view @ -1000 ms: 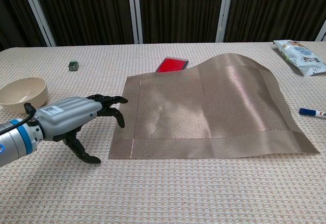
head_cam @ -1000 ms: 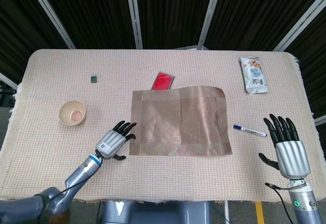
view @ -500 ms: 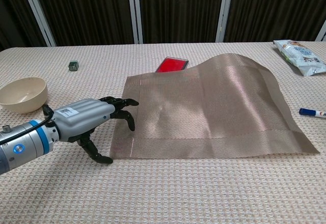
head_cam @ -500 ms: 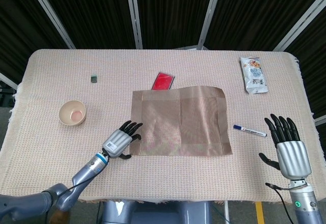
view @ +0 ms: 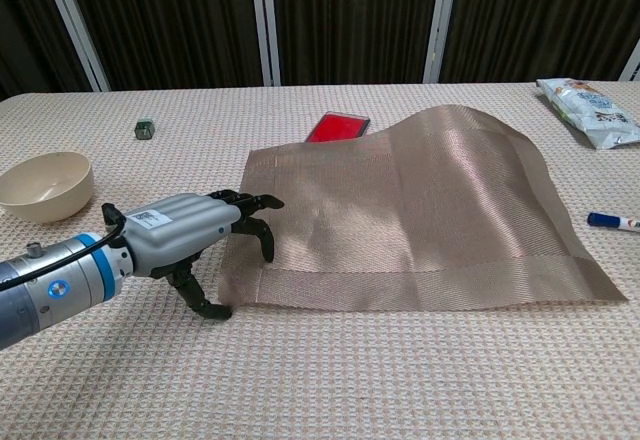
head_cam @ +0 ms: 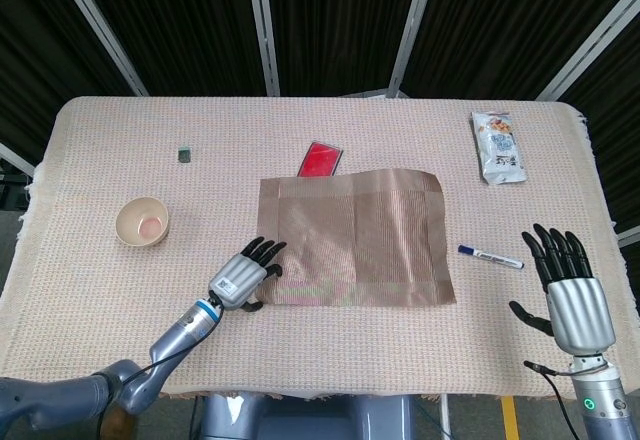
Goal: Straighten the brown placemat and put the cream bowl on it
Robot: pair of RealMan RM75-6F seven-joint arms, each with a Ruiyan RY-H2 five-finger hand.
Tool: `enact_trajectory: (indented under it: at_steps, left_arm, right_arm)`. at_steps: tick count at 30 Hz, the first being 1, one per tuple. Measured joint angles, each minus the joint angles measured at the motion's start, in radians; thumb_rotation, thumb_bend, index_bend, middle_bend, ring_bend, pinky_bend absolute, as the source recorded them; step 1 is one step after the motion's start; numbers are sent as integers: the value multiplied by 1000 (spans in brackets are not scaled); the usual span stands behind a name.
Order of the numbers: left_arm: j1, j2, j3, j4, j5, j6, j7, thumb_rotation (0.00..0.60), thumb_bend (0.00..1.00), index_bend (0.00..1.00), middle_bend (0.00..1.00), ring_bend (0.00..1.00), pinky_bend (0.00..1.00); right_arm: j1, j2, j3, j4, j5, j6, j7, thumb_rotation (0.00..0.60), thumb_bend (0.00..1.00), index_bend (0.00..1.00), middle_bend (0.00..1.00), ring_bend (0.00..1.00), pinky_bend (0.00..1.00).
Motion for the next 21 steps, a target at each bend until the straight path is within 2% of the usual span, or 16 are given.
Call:
enact_trajectory:
  at_steps: [21]
  left_arm:
    - [-25,2,-15,-35,-43,1,39,600,317,385,0,0,0]
  right_arm:
    - [-9,7,13,-4,-8,1,9,600,0,0,0,0,0]
